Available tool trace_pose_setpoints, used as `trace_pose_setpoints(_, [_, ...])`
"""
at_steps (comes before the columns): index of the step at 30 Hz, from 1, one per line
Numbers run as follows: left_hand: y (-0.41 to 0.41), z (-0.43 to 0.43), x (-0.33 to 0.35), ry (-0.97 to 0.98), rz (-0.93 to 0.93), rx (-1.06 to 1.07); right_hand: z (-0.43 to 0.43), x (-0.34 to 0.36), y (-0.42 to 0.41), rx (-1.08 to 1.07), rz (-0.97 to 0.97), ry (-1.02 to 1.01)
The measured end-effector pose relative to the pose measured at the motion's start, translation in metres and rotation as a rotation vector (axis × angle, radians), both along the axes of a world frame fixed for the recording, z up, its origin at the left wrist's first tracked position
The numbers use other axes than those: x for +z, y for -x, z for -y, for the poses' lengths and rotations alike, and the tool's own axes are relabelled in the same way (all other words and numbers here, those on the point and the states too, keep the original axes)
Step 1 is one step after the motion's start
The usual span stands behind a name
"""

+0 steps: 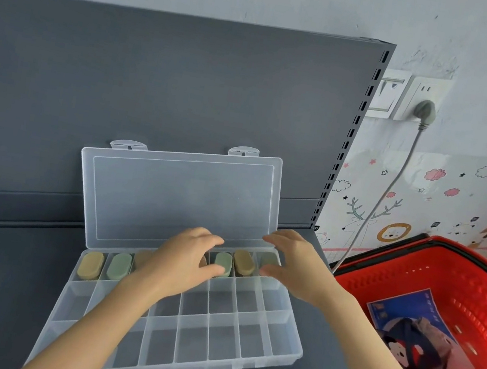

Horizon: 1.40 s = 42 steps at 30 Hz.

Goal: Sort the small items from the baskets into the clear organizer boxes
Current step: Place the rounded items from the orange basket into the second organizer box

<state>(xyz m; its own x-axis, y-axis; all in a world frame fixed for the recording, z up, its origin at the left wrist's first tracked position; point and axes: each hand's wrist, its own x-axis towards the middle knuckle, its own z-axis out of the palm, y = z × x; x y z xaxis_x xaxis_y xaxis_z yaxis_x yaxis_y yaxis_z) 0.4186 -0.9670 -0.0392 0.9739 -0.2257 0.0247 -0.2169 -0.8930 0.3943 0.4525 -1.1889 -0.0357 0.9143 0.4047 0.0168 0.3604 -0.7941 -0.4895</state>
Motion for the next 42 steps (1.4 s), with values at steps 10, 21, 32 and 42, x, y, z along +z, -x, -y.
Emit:
trace_pose_setpoints(10, [0.037,-0.028,0.006,-0.112,0.115,0.142,-0.043,-0.015,0.019,0.244,0.205,0.106])
trace_pose_setpoints(21, [0.109,-0.092,0.007,-0.115,0.156,0.332,-0.116,-0.006,0.054,0.464,0.279,0.155])
trace_pose_setpoints(32, [0.245,-0.224,0.018,-0.086,0.195,0.525,-0.268,0.013,0.155,0.616,0.22,0.131])
trace_pose_setpoints(42, [0.402,-0.359,0.018,-0.101,0.225,0.737,-0.437,0.02,0.279,0.855,0.237,0.055])
